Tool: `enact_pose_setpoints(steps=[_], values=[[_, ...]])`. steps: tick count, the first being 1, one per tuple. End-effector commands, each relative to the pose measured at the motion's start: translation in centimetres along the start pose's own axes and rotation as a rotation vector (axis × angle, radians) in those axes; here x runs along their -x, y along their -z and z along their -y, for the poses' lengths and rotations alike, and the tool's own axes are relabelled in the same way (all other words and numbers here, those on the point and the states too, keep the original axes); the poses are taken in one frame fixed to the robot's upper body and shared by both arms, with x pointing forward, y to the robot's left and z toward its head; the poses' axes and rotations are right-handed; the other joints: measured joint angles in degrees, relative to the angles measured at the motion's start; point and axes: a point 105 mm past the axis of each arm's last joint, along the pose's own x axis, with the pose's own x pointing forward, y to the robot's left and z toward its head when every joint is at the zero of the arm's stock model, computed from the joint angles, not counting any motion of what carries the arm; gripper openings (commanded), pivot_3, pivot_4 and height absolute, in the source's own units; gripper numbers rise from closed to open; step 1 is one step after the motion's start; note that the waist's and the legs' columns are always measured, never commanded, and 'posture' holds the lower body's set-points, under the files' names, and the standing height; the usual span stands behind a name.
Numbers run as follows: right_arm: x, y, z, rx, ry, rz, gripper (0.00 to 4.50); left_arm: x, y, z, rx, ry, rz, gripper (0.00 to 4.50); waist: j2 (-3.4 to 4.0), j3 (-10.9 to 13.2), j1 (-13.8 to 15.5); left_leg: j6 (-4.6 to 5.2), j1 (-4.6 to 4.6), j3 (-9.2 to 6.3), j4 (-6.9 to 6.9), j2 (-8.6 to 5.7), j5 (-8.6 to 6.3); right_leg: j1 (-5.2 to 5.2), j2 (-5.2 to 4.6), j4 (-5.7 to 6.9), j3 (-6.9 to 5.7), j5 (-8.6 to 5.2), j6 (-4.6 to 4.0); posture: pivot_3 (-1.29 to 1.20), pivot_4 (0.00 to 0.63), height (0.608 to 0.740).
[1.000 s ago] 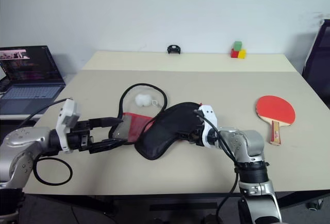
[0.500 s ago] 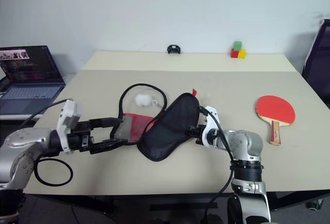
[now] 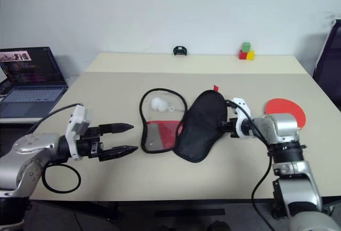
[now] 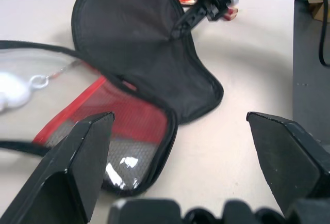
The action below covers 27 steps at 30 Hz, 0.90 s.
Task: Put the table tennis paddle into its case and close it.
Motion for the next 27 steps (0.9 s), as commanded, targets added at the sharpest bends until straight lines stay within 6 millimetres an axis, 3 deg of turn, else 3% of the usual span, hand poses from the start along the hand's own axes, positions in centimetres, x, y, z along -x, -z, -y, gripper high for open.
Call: enact_pose_setpoints(steps=[1, 12, 23, 27], values=[[0.4, -1.8, 0.5, 0.098, -0.003, 0.014, 0.04, -0.7, -0.7, 0.8, -0.03, 0.034, 0.02, 4.5, 0.0, 0.0, -0.1, 0.0, 0.0, 0.01, 0.0, 0.0, 0.0, 0.0, 0.0, 0.0, 0.02, 0.0, 0.0, 0.0, 0.15, 0.74], [-0.7, -5.1, 1.8, 0.312, 0.045, -0.017, 0.04, -1.0, -0.8, 1.1, -0.032, 0.039, 0.024, 4.5, 0.0, 0.0, -0.1, -0.01, 0.0, 0.03, 0.01, 0.01, 0.0, -0.01, 0.0, -0.01, 0.04, 0.0, 0.0, 0.0, 0.15, 0.74], [-1.1, -6.8, 2.0, 0.359, 0.079, 0.047, 0.04, -1.1, -0.9, 1.2, -0.028, 0.031, 0.027, 4.5, 0.02, 0.0, -0.1, -0.02, -0.01, 0.04, 0.0, 0.01, 0.01, -0.03, 0.0, 0.0, 0.08, 0.01, -0.01, 0.0, 0.15, 0.74], [-1.0, -7.0, 2.8, 0.335, 0.131, 0.084, 0.96, -1.2, -1.1, 1.2, -0.029, 0.032, 0.029, 4.5, 0.02, 0.0, 0.0, -0.03, -0.01, 0.03, 0.0, 0.01, 0.01, -0.03, -0.01, 0.0, 0.08, 0.01, -0.01, 0.0, 0.15, 0.74]])
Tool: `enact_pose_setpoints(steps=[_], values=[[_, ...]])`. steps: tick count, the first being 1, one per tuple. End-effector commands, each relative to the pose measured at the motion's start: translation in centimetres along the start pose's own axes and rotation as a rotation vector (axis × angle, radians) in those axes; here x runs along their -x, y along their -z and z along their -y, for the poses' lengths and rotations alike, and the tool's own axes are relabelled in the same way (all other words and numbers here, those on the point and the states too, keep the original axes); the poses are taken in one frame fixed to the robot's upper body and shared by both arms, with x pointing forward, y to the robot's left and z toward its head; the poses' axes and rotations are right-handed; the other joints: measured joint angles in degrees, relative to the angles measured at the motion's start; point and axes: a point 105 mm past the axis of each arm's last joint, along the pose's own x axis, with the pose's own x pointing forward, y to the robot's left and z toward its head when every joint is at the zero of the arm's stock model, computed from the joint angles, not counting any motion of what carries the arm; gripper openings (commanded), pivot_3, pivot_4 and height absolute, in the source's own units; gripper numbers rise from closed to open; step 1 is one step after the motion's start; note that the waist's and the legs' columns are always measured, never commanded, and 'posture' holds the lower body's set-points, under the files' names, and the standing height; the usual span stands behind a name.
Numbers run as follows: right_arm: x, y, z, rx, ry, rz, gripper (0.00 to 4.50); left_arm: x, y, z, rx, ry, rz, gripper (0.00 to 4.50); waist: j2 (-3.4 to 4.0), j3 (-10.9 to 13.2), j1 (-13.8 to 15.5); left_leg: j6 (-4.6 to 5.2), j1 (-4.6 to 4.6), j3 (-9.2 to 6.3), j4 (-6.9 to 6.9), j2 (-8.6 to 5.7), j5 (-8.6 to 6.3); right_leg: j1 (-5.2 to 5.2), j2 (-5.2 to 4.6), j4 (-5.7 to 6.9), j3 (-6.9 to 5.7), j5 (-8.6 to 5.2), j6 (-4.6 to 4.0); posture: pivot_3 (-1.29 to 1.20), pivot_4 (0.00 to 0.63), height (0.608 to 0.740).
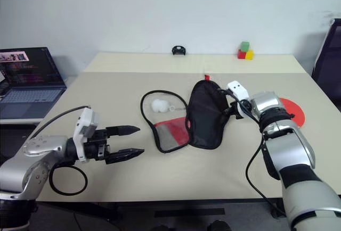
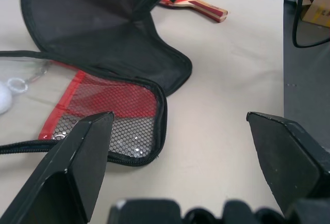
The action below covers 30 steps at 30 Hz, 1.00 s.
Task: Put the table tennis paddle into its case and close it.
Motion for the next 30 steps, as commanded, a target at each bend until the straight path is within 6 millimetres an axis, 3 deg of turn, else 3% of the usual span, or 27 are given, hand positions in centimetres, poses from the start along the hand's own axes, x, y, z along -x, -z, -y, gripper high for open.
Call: enact_pose_setpoints(steps=[1, 10, 29, 30], values=[[0.73, -1.53, 0.85, 0.009, 0.052, 0.068, 1.31, -0.1, -1.01, 0.25, -0.029, 0.014, 0.021, 4.5, 0.0, 0.0, 0.0, 0.0, 0.0, 0.0, 0.0, 0.0, 0.0, 0.0, 0.0, 0.0, 0.0, 0.0, 0.0, 0.0, 0.15, 0.74], [0.79, -1.57, 1.23, 0.001, 0.075, 0.082, 4.34, -0.15, -1.06, 0.19, -0.029, 0.015, 0.019, 4.5, 0.01, 0.0, -0.1, 0.0, 0.0, 0.02, 0.0, 0.0, 0.0, 0.0, 0.0, 0.01, 0.02, 0.0, 0.0, 0.0, 0.15, 0.74], [0.79, -1.57, 1.23, 0.001, 0.075, 0.083, 4.42, -0.16, -1.06, 0.19, -0.029, 0.015, 0.019, 4.5, 0.01, 0.0, -0.1, 0.0, 0.0, 0.03, 0.0, 0.0, 0.0, 0.0, 0.0, 0.01, 0.02, 0.0, 0.0, 0.0, 0.15, 0.74], [1.49, -2.22, 1.51, -0.052, 0.108, 0.239, 4.42, -0.49, -1.32, 0.14, -0.031, 0.026, 0.028, 4.5, 0.0, 0.0, -0.1, 0.0, 0.0, 0.03, 0.0, 0.0, 0.0, 0.0, 0.0, 0.01, 0.02, 0.0, 0.0, 0.0, 0.15, 0.74]])
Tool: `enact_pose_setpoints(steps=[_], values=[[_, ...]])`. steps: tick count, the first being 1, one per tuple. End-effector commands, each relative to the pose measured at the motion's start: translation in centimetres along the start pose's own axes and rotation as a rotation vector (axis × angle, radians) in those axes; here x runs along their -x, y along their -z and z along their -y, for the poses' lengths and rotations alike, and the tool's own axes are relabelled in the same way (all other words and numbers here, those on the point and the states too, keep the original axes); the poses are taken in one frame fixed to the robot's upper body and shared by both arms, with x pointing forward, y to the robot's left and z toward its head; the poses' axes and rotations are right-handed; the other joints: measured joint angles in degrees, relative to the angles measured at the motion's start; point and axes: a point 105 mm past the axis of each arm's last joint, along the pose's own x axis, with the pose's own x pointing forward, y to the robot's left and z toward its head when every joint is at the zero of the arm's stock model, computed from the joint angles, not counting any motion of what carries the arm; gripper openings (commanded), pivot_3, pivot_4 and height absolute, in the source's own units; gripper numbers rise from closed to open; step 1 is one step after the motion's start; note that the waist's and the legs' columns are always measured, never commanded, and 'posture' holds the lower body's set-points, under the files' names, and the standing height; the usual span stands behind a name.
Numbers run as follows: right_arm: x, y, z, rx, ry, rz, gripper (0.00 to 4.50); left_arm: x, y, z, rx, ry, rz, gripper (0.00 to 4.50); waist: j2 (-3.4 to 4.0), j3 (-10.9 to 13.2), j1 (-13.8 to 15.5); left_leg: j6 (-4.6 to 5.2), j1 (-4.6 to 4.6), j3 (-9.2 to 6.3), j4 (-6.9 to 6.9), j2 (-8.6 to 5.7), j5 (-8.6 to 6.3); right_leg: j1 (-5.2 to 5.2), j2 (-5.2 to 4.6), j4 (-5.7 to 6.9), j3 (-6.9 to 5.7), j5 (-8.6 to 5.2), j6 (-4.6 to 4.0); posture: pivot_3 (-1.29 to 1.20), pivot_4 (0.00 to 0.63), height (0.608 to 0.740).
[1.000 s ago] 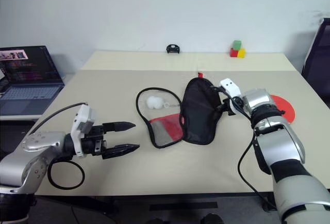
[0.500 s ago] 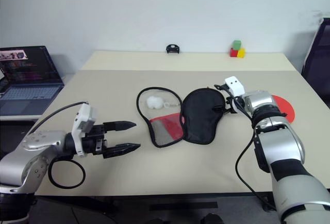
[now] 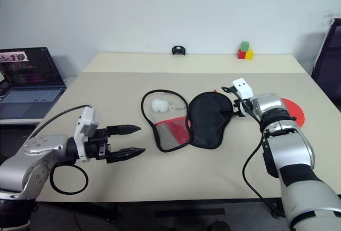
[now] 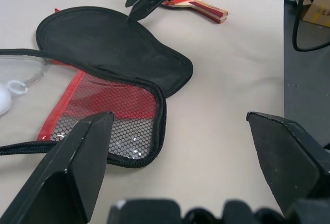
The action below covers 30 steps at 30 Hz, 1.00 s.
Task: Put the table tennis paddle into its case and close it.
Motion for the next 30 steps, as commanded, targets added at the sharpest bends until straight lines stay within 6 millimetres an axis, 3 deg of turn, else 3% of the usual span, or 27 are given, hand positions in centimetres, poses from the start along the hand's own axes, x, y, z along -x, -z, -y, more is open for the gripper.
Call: enact_pose_setpoints(steps=[1, 3, 12, 17, 21, 26, 30], values=[[2.5, -2.5, 0.8, -0.091, 0.066, 0.313, 4.42, -0.7, -1.4, 0.1, -0.037, 0.034, 0.036, 4.5, -0.12, -0.1, 0.2, 0.0, 0.0, -0.01, 0.0, 0.0, 0.0, 0.0, 0.0, 0.0, 0.0, 0.0, 0.0, 0.0, 0.15, 0.74], [4.8, -1.4, 1.2, -0.154, 0.131, 0.423, 4.42, -1.0, -1.7, 0.0, -0.039, 0.045, 0.043, 4.5, -0.15, -0.1, 1.0, -0.03, -0.13, -0.3, 0.04, 0.05, -0.02, 0.1, -0.01, -0.08, -0.29, -0.02, 0.0, 0.0, 0.15, 0.74], [7.3, 0.7, 0.8, -0.232, 0.196, 0.433, 4.42, -1.2, -1.9, -0.4, -0.046, 0.062, 0.044, 4.5, 0.06, 0.0, -0.1, -0.03, 0.07, -0.01, 0.03, 0.07, -0.02, 0.03, 0.09, 0.1, 0.02, -0.01, -0.01, 0.0, 0.15, 0.74], [6.7, 2.0, -1.2, -0.298, 0.09, 0.369, 4.42, -1.1, -1.8, -0.5, -0.044, 0.062, 0.045, 4.5, 0.06, 0.0, -0.1, -0.02, 0.08, -0.02, 0.02, 0.14, -0.02, 0.07, 0.21, 0.07, 0.04, -0.01, -0.02, 0.0, 0.15, 0.74], [6.6, 1.8, -2.5, -0.3, 0.026, 0.365, 4.42, -1.2, -1.8, -0.5, -0.043, 0.065, 0.045, 4.5, 0.06, 0.0, 0.0, -0.02, 0.06, 0.0, 0.04, 0.12, -0.02, 0.06, 0.21, 0.05, 0.06, 0.0, -0.02, 0.0, 0.15, 0.74], [4.9, 2.3, -3.1, -0.31, 0.043, 0.346, 4.42, -1.1, -1.6, -0.6, -0.04, 0.065, 0.044, 4.5, 0.06, 0.0, 0.0, -0.02, 0.07, -0.01, 0.03, 0.13, -0.02, 0.06, 0.21, 0.06, 0.06, -0.01, -0.02, 0.0, 0.15, 0.74], [4.1, 2.9, -2.4, -0.318, 0.097, 0.343, 4.42, -1.1, -1.6, -0.6, -0.04, 0.065, 0.044, 4.5, 0.05, 0.0, 0.1, -0.02, 0.05, -0.01, 0.04, 0.12, -0.02, 0.06, 0.21, 0.04, 0.05, -0.01, -0.02, 0.0, 0.15, 0.74]])
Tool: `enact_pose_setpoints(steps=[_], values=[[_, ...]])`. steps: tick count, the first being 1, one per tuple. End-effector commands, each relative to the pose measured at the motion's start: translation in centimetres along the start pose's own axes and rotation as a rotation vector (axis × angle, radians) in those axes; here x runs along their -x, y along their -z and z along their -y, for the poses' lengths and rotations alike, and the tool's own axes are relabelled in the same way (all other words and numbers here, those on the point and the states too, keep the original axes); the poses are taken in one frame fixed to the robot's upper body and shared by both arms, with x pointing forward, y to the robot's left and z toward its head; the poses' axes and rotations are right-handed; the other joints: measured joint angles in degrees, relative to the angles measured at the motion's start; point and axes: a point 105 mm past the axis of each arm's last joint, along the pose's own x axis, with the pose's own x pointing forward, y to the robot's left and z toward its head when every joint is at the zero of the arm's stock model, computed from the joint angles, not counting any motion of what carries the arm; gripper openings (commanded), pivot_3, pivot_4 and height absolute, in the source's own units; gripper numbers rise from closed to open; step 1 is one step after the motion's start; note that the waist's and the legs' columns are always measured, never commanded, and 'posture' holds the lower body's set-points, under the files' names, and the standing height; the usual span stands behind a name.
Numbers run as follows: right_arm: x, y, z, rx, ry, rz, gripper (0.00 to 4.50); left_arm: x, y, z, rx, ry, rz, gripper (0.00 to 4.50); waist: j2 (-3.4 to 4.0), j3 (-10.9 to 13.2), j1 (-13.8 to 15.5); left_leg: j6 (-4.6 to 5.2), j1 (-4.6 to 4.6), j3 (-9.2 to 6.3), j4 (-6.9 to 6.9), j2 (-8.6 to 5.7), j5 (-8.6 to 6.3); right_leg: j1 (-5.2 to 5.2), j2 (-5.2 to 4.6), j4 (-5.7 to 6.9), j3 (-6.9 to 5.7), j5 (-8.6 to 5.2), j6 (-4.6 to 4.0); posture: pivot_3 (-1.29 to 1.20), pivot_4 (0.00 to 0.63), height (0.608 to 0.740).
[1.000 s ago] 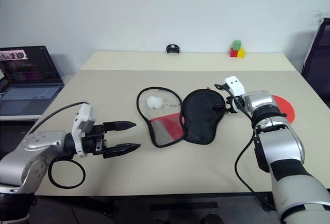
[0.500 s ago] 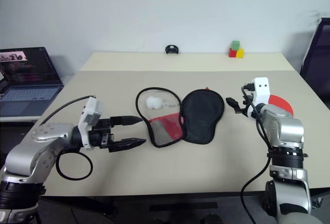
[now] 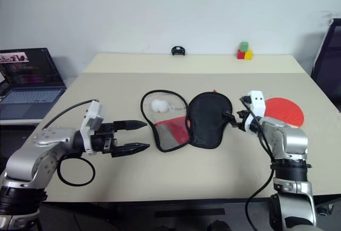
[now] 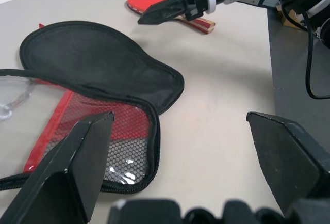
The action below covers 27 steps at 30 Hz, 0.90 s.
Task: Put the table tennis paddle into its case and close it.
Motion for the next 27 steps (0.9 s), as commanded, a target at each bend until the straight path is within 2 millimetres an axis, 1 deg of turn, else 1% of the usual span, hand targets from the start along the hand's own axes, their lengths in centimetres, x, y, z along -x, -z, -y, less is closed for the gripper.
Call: enact_pose_setpoints(steps=[1, 7, 9, 14, 16, 20, 23, 27], values=[[0.0, -0.5, 0.7, 0.011, 0.041, 0.046, 4.42, 0.2, -0.6, 0.0, -0.034, 0.0, 0.014, 4.5, 0.0, 0.0, 0.0, 0.0, -0.01, 0.0, 0.0, 0.0, 0.0, 0.0, 0.0, -0.01, 0.0, 0.0, 0.0, 0.0, 0.15, 0.74], [-1.0, 0.3, 1.5, 0.041, 0.099, 0.046, 4.42, 0.2, -0.5, -0.1, -0.031, -0.001, 0.013, 4.5, 0.0, 0.0, -0.1, 0.0, 0.01, 0.0, 0.0, 0.0, 0.0, 0.0, 0.0, 0.0, 0.0, 0.0, 0.0, 0.0, 0.15, 0.74], [-1.5, 0.4, 1.4, 0.045, 0.103, 0.048, 4.42, 0.2, -0.5, -0.1, -0.032, 0.0, 0.013, 4.5, 0.0, 0.0, -0.1, 0.0, 0.01, 0.01, 0.0, 0.0, 0.0, 0.0, 0.01, 0.01, 0.01, 0.0, 0.0, 0.0, 0.15, 0.74], [-2.6, 1.2, 0.0, 0.059, 0.061, 0.034, 4.42, 0.1, -0.5, 0.0, -0.029, -0.001, 0.015, 4.5, 0.0, 0.0, -0.1, 0.0, 0.01, 0.01, 0.0, 0.0, 0.0, -0.01, 0.01, 0.0, 0.01, 0.0, 0.0, 0.0, 0.15, 0.74], [-2.8, 1.4, -0.2, 0.064, 0.056, 0.032, 4.42, 0.1, -0.4, 0.0, -0.029, -0.001, 0.015, 4.5, 0.0, 0.0, -0.1, 0.0, 0.01, 0.01, 0.0, 0.0, 0.0, -0.01, 0.01, 0.01, 0.01, 0.0, 0.0, 0.0, 0.15, 0.74], [-3.9, 2.0, -1.7, 0.093, 0.022, 0.023, 4.42, 0.0, -0.5, 0.0, -0.028, 0.0, 0.017, 4.5, 0.0, 0.0, 0.0, 0.0, 0.01, 0.0, 0.0, 0.0, 0.0, -0.01, 0.01, 0.0, 0.01, 0.0, 0.0, 0.0, 0.15, 0.74], [-4.3, 2.1, -2.3, 0.112, 0.011, 0.022, 4.42, 0.0, -0.5, 0.0, -0.028, -0.002, 0.018, 4.5, 0.0, 0.0, -0.1, 0.0, 0.02, 0.0, 0.0, 0.01, 0.0, -0.01, 0.02, 0.01, 0.01, 0.0, 0.0, 0.0, 0.15, 0.74], [-4.4, 2.1, -2.5, 0.124, 0.008, 0.025, 4.42, 0.0, -0.6, 0.1, -0.027, -0.004, 0.018, 4.5, 0.0, 0.0, -0.1, 0.0, 0.02, 0.0, 0.0, 0.01, 0.0, -0.01, 0.02, 0.01, 0.01, 0.0, 0.0, 0.0, 0.15, 0.74]])
